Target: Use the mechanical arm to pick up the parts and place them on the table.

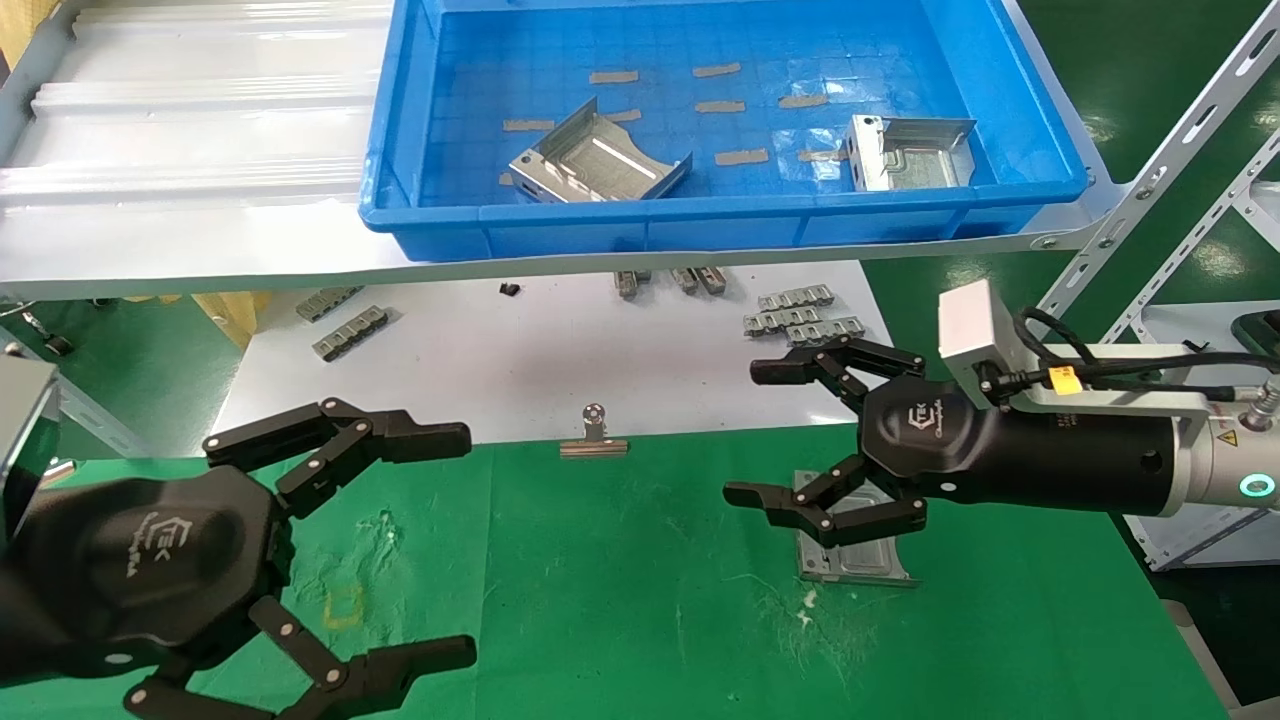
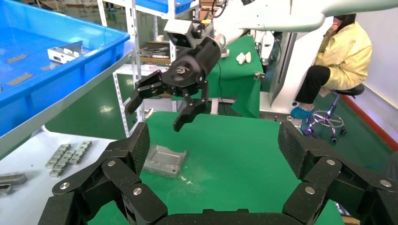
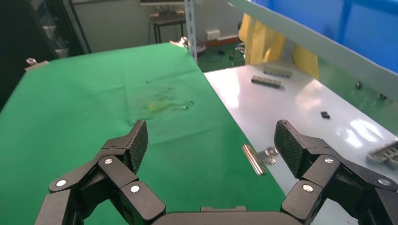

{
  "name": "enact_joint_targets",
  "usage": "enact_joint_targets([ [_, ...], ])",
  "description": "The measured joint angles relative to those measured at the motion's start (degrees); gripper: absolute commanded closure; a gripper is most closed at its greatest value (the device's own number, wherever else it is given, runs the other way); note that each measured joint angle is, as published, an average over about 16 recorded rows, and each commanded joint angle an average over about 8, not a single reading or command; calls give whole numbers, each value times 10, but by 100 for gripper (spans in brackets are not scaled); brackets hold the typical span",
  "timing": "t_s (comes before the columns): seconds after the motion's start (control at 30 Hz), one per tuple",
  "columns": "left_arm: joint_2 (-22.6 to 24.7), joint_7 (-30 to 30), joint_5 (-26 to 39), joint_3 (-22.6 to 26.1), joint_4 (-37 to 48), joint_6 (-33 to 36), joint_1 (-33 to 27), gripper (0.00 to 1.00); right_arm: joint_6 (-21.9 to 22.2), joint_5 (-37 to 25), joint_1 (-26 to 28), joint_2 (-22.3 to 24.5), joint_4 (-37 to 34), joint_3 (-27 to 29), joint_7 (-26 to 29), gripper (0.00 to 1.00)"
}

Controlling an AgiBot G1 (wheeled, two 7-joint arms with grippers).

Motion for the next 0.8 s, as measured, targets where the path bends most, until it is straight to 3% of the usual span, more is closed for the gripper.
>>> enact_joint_targets([
  [0.8,0,0,0,0,0,0,0,0,26,12,-147,70,243,180,137,0],
])
